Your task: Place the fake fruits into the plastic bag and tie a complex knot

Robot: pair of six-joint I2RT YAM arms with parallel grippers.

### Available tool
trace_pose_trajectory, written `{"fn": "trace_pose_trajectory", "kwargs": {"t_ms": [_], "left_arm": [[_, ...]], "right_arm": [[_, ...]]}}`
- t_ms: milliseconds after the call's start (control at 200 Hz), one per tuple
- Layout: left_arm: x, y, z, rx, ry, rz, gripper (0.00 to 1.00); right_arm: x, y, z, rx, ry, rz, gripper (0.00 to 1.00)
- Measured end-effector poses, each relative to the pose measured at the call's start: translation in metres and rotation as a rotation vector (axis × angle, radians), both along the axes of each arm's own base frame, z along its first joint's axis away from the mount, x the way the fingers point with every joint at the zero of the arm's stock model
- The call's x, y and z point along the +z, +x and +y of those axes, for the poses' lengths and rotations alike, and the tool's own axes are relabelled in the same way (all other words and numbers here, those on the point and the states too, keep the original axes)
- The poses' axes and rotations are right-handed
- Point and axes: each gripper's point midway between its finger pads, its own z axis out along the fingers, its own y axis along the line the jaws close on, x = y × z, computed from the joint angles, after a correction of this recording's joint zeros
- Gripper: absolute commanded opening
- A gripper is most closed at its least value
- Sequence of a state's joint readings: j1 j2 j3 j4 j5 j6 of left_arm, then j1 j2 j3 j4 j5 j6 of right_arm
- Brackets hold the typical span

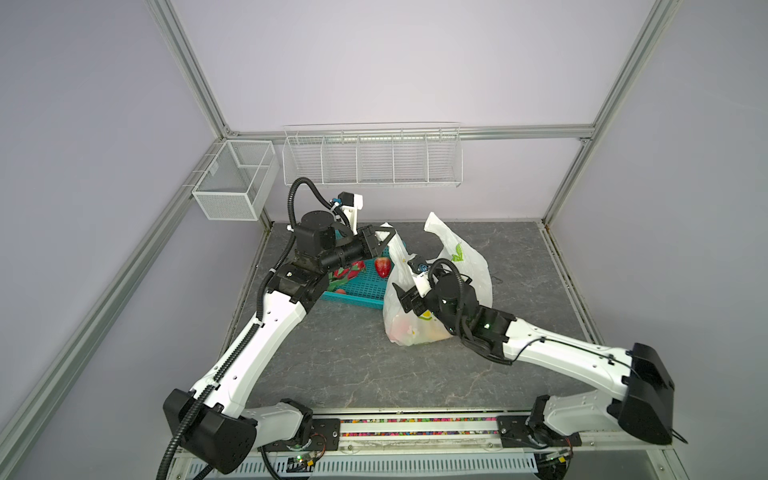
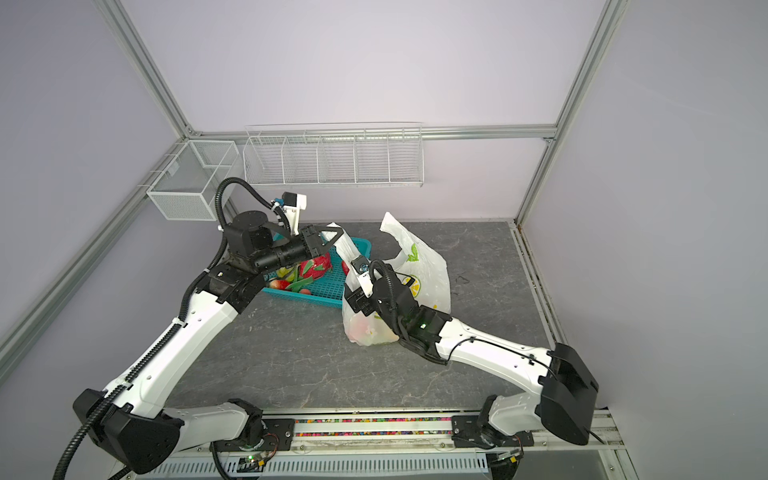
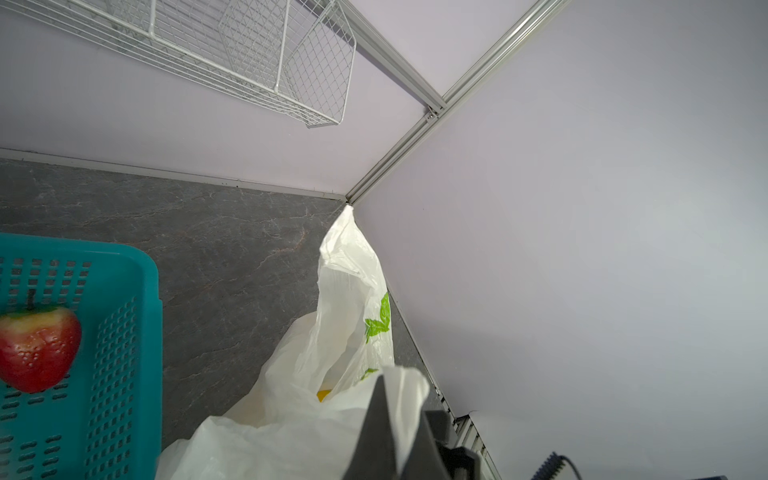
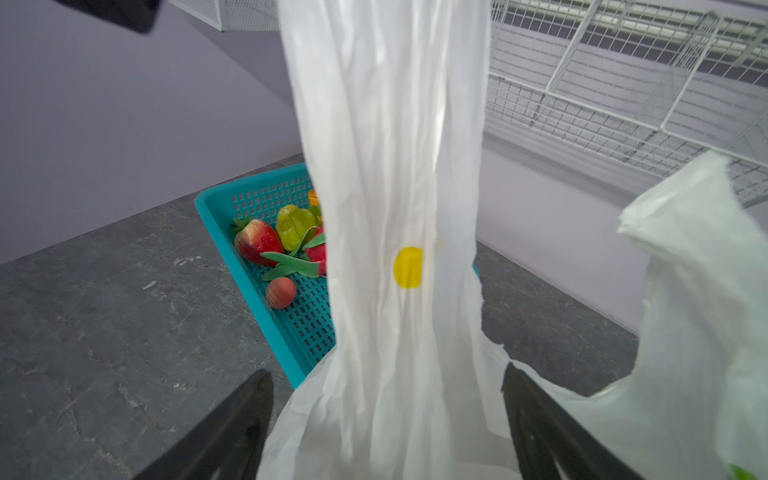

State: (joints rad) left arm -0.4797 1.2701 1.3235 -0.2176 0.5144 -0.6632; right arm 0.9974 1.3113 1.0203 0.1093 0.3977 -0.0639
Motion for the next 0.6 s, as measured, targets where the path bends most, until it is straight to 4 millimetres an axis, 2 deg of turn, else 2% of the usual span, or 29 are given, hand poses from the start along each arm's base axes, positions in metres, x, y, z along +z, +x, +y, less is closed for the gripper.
{"fn": "trace_pose_trajectory", "kwargs": {"t_ms": [165, 265, 355, 465, 535, 600], "left_arm": [[0.001, -0.001, 0.000, -0.009, 0.011, -0.016, 0.00], [0.001, -0.002, 0.000, -0.011, 0.017, -0.018, 0.00], [-0.001, -0.002, 0.000, -0.010, 0.022, -0.015, 0.00], [-0.001, -0.002, 0.000, -0.010, 0.023, -0.016, 0.00], [-0.001, -0.002, 0.000, -0.010, 0.023, -0.016, 0.00], [-0.001, -0.002, 0.000, -0.011, 0.025, -0.018, 0.00]], "right_arm": [[0.023, -0.012, -0.027, 0.063, -0.013, 0.016, 0.89], [0.032, -0.009, -0.051, 0.050, -0.023, 0.033, 0.89], [0.039, 0.012, -0.084, -0.030, -0.027, 0.062, 0.89], [0.041, 0.049, -0.130, -0.171, -0.020, 0.114, 0.89], [0.033, 0.068, -0.146, -0.211, -0.013, 0.156, 0.89], [0.019, 0.081, -0.148, -0.206, -0.014, 0.212, 0.89]]}}
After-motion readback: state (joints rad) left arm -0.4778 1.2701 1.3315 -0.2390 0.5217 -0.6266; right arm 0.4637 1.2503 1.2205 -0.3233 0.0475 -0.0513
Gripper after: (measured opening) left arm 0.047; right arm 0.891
